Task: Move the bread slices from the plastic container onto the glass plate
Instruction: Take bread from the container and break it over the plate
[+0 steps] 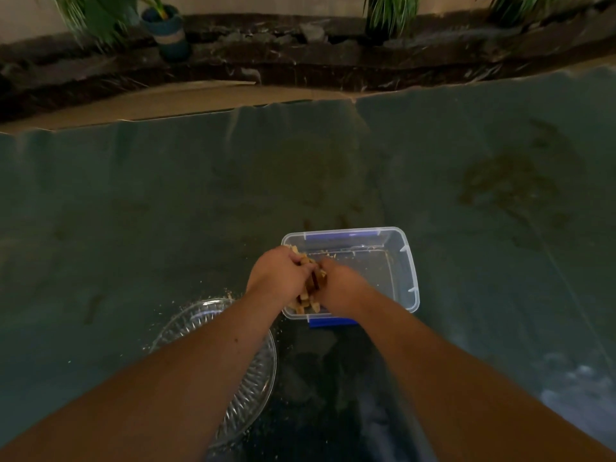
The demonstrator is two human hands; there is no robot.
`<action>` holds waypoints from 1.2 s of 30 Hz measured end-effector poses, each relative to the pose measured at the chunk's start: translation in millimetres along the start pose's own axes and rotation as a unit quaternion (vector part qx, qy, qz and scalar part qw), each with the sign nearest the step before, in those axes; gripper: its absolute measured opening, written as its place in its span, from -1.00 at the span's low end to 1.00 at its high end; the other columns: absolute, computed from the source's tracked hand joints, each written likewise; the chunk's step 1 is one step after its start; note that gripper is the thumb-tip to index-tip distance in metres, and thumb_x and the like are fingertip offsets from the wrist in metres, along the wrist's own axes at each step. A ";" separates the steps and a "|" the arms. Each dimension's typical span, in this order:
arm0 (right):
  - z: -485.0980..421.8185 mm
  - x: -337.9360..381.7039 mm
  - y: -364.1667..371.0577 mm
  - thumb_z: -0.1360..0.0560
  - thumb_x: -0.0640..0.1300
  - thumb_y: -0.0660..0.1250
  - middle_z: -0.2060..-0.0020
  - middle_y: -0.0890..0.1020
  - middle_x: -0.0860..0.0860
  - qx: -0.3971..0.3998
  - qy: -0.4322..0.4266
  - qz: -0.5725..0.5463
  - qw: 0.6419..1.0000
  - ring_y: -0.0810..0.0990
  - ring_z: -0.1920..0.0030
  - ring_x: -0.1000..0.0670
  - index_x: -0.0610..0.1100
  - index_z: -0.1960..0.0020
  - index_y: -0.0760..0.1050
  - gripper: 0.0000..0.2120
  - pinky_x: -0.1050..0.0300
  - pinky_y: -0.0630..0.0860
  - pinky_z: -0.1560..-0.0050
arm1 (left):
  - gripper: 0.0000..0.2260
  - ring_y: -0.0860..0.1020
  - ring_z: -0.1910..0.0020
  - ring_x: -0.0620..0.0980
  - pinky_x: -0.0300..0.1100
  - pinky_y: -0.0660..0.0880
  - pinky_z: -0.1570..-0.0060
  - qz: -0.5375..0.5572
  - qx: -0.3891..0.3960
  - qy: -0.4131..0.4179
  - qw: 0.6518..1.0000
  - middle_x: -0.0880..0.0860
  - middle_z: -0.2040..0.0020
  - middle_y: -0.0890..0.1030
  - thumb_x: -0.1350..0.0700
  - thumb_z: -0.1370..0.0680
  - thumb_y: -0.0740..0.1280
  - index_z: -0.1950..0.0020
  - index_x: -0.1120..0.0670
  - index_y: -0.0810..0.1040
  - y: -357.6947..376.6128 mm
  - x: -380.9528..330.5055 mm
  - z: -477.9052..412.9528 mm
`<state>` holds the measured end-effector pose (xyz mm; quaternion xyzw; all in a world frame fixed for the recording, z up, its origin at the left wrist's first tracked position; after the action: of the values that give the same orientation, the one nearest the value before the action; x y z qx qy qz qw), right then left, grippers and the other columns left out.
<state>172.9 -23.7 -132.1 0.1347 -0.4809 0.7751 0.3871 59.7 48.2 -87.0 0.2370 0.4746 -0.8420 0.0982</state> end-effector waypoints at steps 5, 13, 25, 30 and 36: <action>4.8 14.5 -6.0 -0.65 -0.07 0.31 -0.06 0.66 -0.10 -0.013 -0.050 0.163 0.985 0.62 -0.01 -0.09 -0.10 -0.15 0.52 -0.86 -0.02 0.52 -0.11 | -0.87 0.58 0.32 -0.13 -0.24 0.37 0.44 0.041 -0.013 -0.033 0.999 -0.03 0.25 0.66 -0.06 -0.54 0.46 0.17 -0.07 0.62 -2.7 2.3 0.8; 21.9 49.2 -32.9 -0.58 -0.20 0.38 -0.10 0.64 -0.14 -0.085 -0.011 0.306 0.948 0.64 -0.03 -0.15 -0.13 -0.21 0.51 -0.78 -0.06 0.55 0.00 | -0.68 0.55 0.31 -0.15 -0.17 0.35 0.44 0.163 -0.088 -0.031 0.982 -0.11 0.24 0.62 -0.33 -0.40 0.45 0.16 -0.11 0.54 -51.3 -0.7 28.4; 49.0 146.3 9.5 -0.49 -0.18 0.31 0.02 0.66 -0.15 -0.094 0.075 -0.110 0.987 0.67 0.06 -0.17 -0.12 -0.08 0.50 -0.83 -0.13 0.63 0.04 | -0.86 0.63 0.08 0.13 0.09 0.62 -0.02 0.250 -0.126 -0.067 0.958 0.08 0.07 0.68 0.05 -0.58 0.31 -0.01 0.05 0.64 -157.6 132.6 64.3; 39.9 145.6 82.6 -0.52 -0.25 0.40 -0.05 0.63 -0.14 0.043 0.131 -0.154 0.978 0.71 0.04 -0.14 -0.09 -0.12 0.48 -0.78 -0.12 0.69 -0.01 | -0.84 0.61 0.26 0.06 0.03 0.62 0.13 0.259 -0.071 -0.116 0.956 0.12 0.13 0.68 0.06 -0.62 0.29 -0.06 0.08 0.63 -130.5 208.3 70.9; 58.1 115.2 133.0 -0.50 -0.09 0.39 -0.33 0.49 -0.17 -0.045 0.041 0.270 0.961 0.47 -0.30 -0.21 -0.13 -0.47 0.26 -0.41 -0.15 0.52 -0.22 | -0.45 0.42 -0.32 0.21 0.16 0.52 -0.23 -0.097 -0.050 0.021 0.994 0.15 -0.40 0.42 -0.02 -0.52 0.44 -0.47 0.06 0.38 -80.6 248.3 81.9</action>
<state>-10.2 -50.5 -121.3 -0.0498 -0.5170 0.8335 0.1883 -212.4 36.5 -112.9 0.2022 0.5388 -0.8176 0.0181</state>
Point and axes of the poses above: each hand's wrist, its own z-axis away from the middle knuckle, its own y-axis out of the palm, x = y × z, the point moved 5 cm from there along -z, towards the middle knuckle
